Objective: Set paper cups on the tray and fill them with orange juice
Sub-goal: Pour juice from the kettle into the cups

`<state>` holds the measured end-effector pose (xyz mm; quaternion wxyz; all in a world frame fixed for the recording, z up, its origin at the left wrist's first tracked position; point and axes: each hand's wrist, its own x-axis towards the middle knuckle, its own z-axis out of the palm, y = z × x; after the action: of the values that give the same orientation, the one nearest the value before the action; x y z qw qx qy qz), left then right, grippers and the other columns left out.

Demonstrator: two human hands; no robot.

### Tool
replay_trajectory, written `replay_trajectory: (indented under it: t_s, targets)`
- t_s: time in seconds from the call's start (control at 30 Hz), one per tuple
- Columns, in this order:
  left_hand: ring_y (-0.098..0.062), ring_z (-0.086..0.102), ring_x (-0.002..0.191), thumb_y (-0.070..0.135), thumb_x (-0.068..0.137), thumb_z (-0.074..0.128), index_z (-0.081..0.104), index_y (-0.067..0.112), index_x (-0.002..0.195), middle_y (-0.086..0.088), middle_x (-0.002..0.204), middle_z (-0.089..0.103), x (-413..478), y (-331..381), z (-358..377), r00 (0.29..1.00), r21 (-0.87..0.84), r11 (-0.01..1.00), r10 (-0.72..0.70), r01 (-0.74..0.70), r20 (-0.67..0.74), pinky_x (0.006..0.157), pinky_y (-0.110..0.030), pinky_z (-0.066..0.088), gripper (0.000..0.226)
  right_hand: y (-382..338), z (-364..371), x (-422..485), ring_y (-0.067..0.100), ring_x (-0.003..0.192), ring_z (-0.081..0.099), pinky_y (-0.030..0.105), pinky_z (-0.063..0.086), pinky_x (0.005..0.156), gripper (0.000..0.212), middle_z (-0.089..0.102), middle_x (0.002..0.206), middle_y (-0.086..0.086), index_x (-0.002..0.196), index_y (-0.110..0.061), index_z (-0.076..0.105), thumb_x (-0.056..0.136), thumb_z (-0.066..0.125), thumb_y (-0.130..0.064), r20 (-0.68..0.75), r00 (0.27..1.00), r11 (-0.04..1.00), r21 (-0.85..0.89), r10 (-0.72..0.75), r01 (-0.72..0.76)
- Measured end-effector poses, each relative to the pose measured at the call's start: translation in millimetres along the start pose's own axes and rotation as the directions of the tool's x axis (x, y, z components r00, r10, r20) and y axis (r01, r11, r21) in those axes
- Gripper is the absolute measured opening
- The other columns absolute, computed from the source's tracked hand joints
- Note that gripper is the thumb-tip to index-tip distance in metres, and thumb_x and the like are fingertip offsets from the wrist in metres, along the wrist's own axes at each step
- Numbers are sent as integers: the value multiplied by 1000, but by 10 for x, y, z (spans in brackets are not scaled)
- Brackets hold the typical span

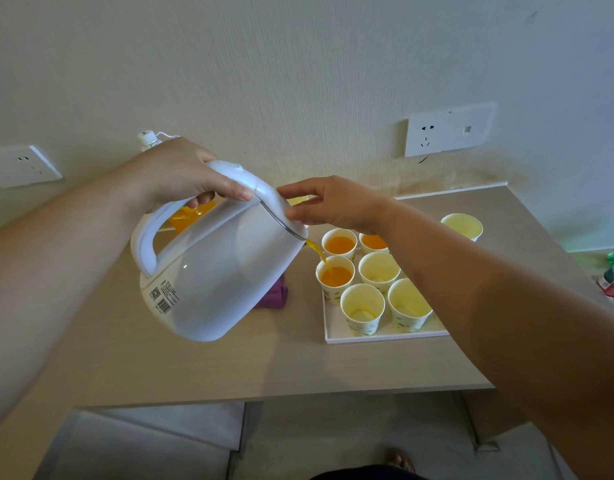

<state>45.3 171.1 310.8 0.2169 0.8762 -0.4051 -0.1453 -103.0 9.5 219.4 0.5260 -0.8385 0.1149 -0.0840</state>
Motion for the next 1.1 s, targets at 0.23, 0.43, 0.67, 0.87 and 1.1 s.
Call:
replay_trajectory:
  t_s: [0.23, 0.43, 0.67, 0.87, 1.1]
  targets:
    - [-14, 47, 48, 51, 56, 86, 63, 9, 70, 3, 46, 54, -2, 10, -21, 1000, 30, 999, -12, 12, -5, 60, -30, 40, 50, -26, -21, -37, 9, 105, 63, 14, 48, 86, 46, 63, 109, -14, 132, -27, 56, 88, 67, -27, 1, 1000, 1000, 27, -10, 10]
    - [-15, 48, 50, 47, 62, 82, 59, 11, 65, 3, 46, 54, -23, 56, -25, 999, 55, 998, -11, 12, -35, 59, -29, 40, 42, -35, -26, -28, 7, 101, 62, 5, 47, 75, 45, 61, 115, -14, 133, -27, 56, 88, 66, -27, -9, 1000, 1000, 27, -13, 13]
    - [-14, 47, 48, 47, 61, 83, 58, 12, 61, 4, 44, 53, -10, 50, -56, 999, 57, 998, 5, -2, -42, 59, -29, 40, 43, -44, -41, -2, 3, 100, 61, 1, 45, 71, 44, 60, 118, -15, 132, -27, 56, 89, 65, -27, -7, 1000, 999, 31, -25, 25]
    - [-15, 48, 48, 48, 60, 83, 58, 12, 62, 3, 45, 54, 10, 43, -52, 999, 53, 999, 2, 0, -34, 60, -30, 40, 44, -28, -38, 27, 4, 100, 62, 6, 47, 72, 46, 60, 126, -13, 133, -27, 55, 89, 66, -29, -7, 1000, 1000, 13, -24, 24]
    - [-13, 47, 46, 52, 56, 83, 67, 6, 78, 3, 46, 54, 50, 7, -30, 1000, 26, 1000, -7, 8, -12, 59, -30, 40, 54, -8, -40, 30, 5, 103, 62, 10, 50, 81, 45, 60, 117, -16, 132, -26, 56, 88, 66, -27, -3, 1000, 1000, 7, -13, 13]
